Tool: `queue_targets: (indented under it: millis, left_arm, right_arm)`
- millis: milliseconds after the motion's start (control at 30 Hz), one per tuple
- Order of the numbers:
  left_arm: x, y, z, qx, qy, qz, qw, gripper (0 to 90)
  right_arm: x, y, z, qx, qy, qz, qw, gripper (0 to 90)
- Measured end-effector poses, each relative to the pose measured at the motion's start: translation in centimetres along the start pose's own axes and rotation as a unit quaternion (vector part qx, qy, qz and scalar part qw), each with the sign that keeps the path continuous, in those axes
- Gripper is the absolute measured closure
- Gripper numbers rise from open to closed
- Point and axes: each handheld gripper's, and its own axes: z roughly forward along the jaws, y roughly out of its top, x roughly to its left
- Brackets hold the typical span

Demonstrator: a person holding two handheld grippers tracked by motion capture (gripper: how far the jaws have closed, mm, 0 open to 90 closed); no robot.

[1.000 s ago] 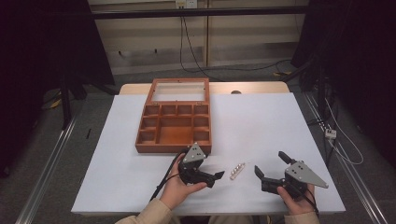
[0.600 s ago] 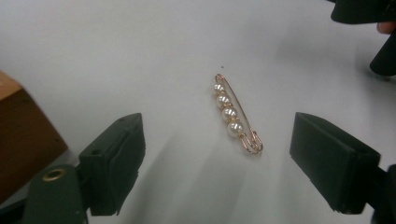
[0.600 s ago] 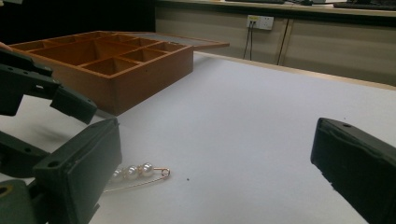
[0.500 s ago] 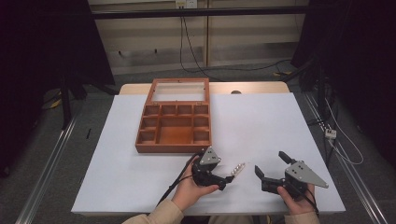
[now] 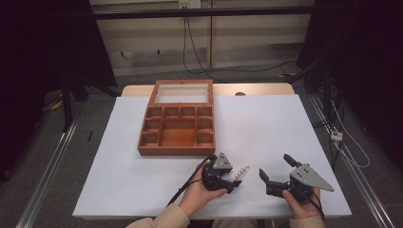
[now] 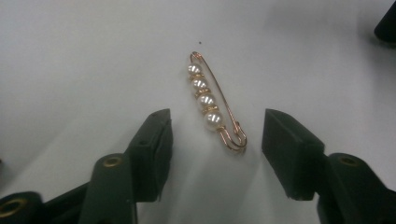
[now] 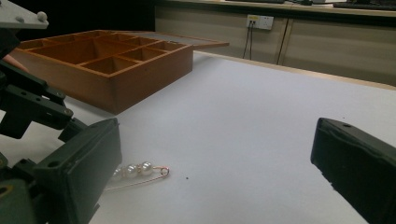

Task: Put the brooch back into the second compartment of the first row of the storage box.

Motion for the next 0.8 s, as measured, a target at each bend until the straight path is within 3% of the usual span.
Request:
queue_targets:
  millis: [100,167,200,233,300,433,600,800]
  left_arm:
    - [-0.08,0.27,0.22,0.005,0.0,0.0,1.0,50.5]
    - [-0.37,0.38,0.46,0.005,0.011,0.007,0.9999,53.2]
    - [-0.43,0.43,0.56,0.004,0.007,0.012,0.9999,56.2]
    - [-0.53,0.49,0.58,0.007,0.008,0.015,0.9998,64.7]
    - [-0.59,0.54,0.66,0.007,0.005,0.021,0.9997,67.8]
    - [-0.48,0.49,0.56,0.007,-0.005,0.01,0.9999,79.2]
    - [-0.33,0.47,0.31,0.014,-0.015,0.008,0.9998,79.6]
    - [0.24,0.1,-0.15,0.011,-0.029,-0.015,0.9994,79.6]
  right_arm:
    - [-0.04,-0.01,-0.03,0.0,-0.001,0.0,1.0,1.1]
    - [-0.07,-0.02,-0.05,0.0,-0.001,0.0,1.0,1.1]
    - [-0.1,-0.02,-0.07,0.0,0.0,0.0,1.0,1.1]
    - [-0.12,-0.05,-0.07,0.001,-0.003,0.0,1.0,1.1]
    - [-0.13,-0.06,-0.07,0.001,-0.002,0.001,1.0,1.1]
    - [-0.15,-0.09,-0.05,0.0,-0.002,0.001,1.0,1.1]
    - [-0.12,-0.12,-0.02,0.001,-0.001,0.002,1.0,1.1]
    - [-0.14,-0.15,-0.02,0.001,-0.002,0.003,1.0,1.2]
